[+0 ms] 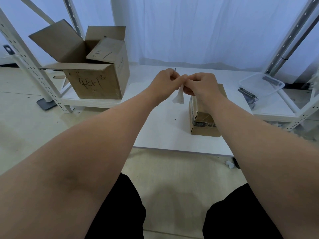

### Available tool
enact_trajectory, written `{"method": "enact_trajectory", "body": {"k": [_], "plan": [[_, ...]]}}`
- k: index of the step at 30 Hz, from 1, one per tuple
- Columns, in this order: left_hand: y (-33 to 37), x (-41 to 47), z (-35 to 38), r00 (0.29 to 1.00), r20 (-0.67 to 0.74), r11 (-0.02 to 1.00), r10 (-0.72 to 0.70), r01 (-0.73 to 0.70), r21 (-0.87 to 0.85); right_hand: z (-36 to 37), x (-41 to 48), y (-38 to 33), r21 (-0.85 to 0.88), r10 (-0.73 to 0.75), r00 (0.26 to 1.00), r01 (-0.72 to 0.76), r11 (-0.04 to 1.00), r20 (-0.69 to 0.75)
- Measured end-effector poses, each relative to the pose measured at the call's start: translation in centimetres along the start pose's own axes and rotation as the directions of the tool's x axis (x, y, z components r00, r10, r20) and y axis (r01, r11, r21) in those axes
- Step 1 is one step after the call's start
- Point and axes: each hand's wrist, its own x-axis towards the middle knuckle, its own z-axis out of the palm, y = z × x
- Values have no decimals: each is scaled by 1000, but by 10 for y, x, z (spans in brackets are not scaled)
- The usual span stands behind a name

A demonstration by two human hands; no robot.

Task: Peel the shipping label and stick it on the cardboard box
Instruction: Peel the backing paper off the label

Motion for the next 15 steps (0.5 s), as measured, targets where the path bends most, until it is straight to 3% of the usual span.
{"method": "enact_trajectory", "body": {"k": [6, 15], "plan": [[-3, 1, -8, 998, -5, 988, -70, 69, -140, 4, 0, -1, -8, -18, 1000, 18, 1000, 16], [2, -1, -10, 997, -7, 992, -71, 70, -103, 3, 0, -2, 38, 11, 1000, -11, 999, 15]]}}
